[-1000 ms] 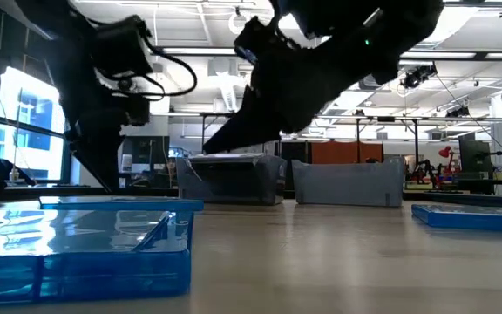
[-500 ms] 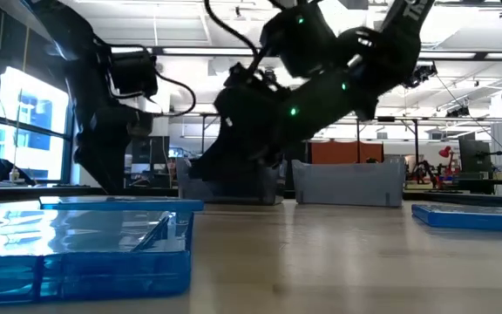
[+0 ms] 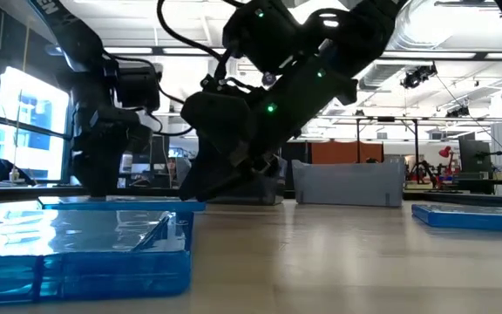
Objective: Pick & place jewel cases by type
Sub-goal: Put the top left blue CD case into the right black bin
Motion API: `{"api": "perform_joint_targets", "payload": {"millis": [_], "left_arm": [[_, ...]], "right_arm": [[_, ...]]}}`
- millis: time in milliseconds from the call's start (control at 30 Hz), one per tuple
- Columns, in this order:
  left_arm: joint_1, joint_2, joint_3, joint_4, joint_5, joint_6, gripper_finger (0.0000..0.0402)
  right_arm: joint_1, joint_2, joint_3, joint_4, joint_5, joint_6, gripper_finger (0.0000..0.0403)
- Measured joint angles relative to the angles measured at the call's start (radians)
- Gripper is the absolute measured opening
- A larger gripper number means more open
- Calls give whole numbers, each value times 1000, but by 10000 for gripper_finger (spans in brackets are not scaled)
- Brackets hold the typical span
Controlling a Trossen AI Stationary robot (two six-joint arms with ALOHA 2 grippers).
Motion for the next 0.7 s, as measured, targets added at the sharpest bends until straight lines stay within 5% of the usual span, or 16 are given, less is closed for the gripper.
{"api": "perform_joint_targets", "payload": {"millis": [700], "left_arm": [[-28,16,8,142,198,-82,221]], "right_arm": [[-25,-5,0,-80,-19,35,204]]}}
